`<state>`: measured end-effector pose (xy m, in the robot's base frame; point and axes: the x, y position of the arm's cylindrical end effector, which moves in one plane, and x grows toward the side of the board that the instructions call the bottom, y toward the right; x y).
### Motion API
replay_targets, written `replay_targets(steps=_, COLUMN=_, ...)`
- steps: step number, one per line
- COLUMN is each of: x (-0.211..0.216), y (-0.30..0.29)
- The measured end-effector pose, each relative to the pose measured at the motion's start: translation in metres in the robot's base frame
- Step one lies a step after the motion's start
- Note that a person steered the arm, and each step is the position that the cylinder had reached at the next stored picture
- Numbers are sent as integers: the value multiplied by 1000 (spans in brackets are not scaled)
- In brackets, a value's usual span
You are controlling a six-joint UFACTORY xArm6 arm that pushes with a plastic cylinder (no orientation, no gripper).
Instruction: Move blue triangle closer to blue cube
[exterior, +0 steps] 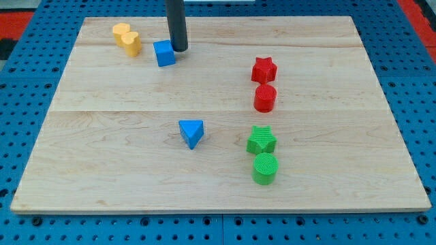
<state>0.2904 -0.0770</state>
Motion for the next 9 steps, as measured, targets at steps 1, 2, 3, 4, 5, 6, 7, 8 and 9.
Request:
replay_targets(steps=1, x=9, y=0)
replay_targets(steps=2, x=16, y=-18)
replay_targets(steps=3, x=16, y=-50)
replay_targets(steps=4, x=23, y=-28)
replay_targets(steps=5, x=65, y=25)
replay_targets(steps=6, x=113, y=61)
replay_targets(steps=7, x=162, y=61)
replay_targets(steps=8, x=192, y=58)
replay_targets(steps=9, x=197, y=58)
